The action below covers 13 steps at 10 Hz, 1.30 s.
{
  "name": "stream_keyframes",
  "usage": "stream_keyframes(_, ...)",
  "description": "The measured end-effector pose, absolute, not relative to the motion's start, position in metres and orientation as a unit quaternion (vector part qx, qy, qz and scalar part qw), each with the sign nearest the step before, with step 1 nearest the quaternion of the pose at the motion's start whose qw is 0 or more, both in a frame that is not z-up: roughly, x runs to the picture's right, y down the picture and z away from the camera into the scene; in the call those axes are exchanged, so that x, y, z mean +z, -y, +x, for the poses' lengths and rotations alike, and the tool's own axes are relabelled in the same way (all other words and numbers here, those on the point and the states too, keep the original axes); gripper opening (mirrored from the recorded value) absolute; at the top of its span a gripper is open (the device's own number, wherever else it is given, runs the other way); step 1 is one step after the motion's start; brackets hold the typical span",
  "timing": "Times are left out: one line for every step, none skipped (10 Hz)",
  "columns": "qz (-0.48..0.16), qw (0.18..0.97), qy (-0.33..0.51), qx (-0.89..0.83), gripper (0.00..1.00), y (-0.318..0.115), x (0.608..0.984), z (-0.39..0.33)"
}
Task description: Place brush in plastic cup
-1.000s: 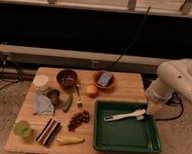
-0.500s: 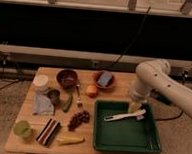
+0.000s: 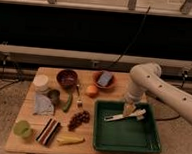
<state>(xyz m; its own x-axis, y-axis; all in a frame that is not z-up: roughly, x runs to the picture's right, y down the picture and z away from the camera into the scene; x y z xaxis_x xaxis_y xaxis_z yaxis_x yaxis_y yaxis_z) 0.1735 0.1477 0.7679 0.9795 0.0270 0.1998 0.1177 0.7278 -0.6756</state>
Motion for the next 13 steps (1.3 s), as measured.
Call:
stream_keyframes(-0.374, 0.922, 0.102, -0.026, 0.65, -0.155, 0.769, 0.173)
stream_keyframes(-0.380, 0.919, 0.104, -0.028, 0.65, -0.166, 0.769, 0.171)
stream_keyframes(-0.383, 0.917, 0.107, -0.028, 0.65, -0.174, 0.772, 0.168)
stream_keyframes(-0.383, 0.917, 0.108, -0.029, 0.65, -0.177, 0.774, 0.165)
stream_keyframes(-0.385, 0.916, 0.109, -0.033, 0.65, -0.182, 0.778, 0.159)
stream_keyframes(-0.384, 0.916, 0.107, -0.033, 0.65, -0.185, 0.783, 0.158)
stream_keyframes(-0.384, 0.917, 0.105, -0.033, 0.65, -0.188, 0.789, 0.158)
stream_keyframes(-0.385, 0.917, 0.101, -0.032, 0.65, -0.189, 0.797, 0.159)
stream_keyframes(-0.384, 0.918, 0.098, -0.033, 0.65, -0.188, 0.803, 0.159)
stream_keyframes(-0.383, 0.918, 0.093, -0.031, 0.65, -0.188, 0.809, 0.164)
stream_keyframes(-0.385, 0.918, 0.088, -0.029, 0.65, -0.190, 0.815, 0.170)
stream_keyframes(-0.387, 0.918, 0.084, -0.026, 0.65, -0.193, 0.822, 0.176)
stream_keyframes(-0.388, 0.918, 0.080, -0.026, 0.65, -0.194, 0.828, 0.181)
